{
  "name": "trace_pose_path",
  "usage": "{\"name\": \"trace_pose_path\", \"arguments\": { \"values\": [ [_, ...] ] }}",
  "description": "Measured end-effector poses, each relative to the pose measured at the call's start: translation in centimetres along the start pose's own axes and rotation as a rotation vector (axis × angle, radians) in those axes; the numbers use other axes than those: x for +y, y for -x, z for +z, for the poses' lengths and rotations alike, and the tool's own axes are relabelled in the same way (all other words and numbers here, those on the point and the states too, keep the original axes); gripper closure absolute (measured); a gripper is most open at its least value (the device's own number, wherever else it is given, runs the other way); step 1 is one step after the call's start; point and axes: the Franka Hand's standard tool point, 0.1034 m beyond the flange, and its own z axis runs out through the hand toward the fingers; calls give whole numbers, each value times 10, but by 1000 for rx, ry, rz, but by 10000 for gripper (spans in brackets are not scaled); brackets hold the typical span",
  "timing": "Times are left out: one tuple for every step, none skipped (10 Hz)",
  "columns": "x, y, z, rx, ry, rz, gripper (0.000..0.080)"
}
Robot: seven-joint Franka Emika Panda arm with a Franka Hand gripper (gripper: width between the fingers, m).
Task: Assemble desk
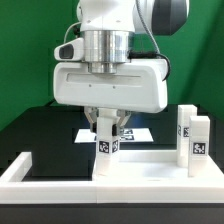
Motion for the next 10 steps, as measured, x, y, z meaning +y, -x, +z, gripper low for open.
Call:
{"name": "trace_pose_path", "arguments": {
  "values": [
    [0,0,0,-1,0,43,509],
    [1,-1,0,-5,1,251,509],
    [2,-2,1,-20,-9,451,509],
    [4,-3,2,-45,-29,621,509],
    [5,-3,3,-67,-50,810,509],
    [9,-4,4,-88,-72,932,509],
    [10,-4,3,-99,-80,1038,509],
    [9,-3,3,-98,-78,1036,509],
    [10,-4,3,-97,-79,1020,492],
    [10,-4,4,-83,-73,908,492]
  ]
}}
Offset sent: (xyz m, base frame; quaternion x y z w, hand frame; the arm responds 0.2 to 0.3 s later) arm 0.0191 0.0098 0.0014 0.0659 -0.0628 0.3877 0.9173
